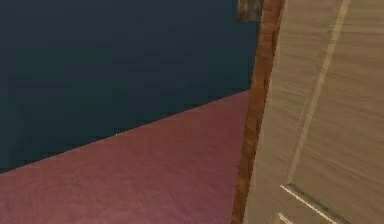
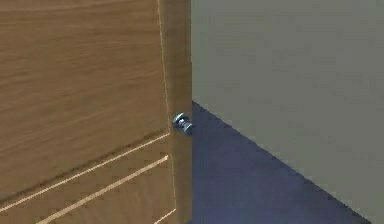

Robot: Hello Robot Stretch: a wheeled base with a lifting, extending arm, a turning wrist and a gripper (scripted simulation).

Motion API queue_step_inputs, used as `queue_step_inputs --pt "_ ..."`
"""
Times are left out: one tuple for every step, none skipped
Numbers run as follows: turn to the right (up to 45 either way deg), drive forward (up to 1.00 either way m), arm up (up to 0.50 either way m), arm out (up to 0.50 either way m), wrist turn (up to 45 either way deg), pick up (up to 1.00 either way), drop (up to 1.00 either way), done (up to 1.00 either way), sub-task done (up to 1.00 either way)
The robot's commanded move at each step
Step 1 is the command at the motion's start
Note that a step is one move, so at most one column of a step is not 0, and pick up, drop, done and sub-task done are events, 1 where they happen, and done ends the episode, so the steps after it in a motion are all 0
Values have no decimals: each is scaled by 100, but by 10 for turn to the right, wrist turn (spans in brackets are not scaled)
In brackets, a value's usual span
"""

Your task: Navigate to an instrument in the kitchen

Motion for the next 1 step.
queue_step_inputs --pt "0 55 0 0 0 0 0 0 0"
